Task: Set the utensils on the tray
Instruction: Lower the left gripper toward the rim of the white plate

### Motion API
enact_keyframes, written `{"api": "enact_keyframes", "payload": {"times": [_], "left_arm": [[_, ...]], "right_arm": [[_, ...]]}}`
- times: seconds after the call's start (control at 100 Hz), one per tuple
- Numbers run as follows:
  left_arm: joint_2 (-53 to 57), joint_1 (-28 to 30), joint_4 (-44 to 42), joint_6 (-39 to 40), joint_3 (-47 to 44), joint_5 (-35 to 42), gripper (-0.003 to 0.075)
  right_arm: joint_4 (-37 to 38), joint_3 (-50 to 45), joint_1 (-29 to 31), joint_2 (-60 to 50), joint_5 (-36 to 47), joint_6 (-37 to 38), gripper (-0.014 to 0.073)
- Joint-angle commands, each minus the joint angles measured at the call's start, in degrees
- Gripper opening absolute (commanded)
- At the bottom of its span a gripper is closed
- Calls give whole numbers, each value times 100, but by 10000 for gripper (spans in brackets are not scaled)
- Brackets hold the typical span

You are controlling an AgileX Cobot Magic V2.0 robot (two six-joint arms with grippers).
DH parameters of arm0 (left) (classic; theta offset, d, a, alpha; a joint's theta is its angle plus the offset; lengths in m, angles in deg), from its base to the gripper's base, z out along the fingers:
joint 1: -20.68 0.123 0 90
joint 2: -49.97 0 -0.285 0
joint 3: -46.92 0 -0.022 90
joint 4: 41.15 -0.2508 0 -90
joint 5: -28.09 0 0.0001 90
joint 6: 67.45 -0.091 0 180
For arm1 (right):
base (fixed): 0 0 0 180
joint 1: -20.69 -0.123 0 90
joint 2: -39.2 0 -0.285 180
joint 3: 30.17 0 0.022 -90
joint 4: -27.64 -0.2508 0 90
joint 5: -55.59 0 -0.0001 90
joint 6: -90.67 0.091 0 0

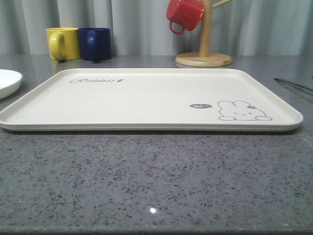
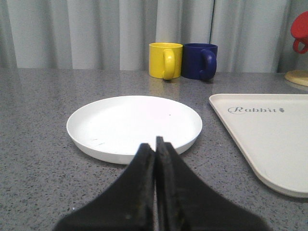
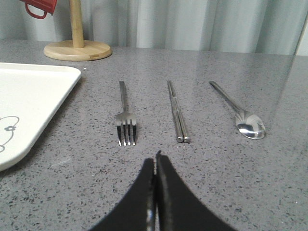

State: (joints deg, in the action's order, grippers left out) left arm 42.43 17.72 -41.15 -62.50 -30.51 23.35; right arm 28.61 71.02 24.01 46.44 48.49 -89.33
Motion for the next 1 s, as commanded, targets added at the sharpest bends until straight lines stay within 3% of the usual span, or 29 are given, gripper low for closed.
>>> {"api": "enact_keyframes", "payload": {"times": [0.0,0.39,0.76,0.92,0.99], "left_arm": [[189,15,64,47,-168,444,-19],[189,15,64,47,-168,444,-19],[189,38,0,47,-109,1014,-19],[89,38,0,47,413,804,-20],[-117,38,0,47,825,266,-20]], "right_arm": [[14,0,26,-115,445,0,-61],[14,0,26,-115,445,0,-61],[14,0,26,-115,445,0,-61],[14,0,26,-115,445,0,-61],[14,0,26,-115,445,0,-61]]}}
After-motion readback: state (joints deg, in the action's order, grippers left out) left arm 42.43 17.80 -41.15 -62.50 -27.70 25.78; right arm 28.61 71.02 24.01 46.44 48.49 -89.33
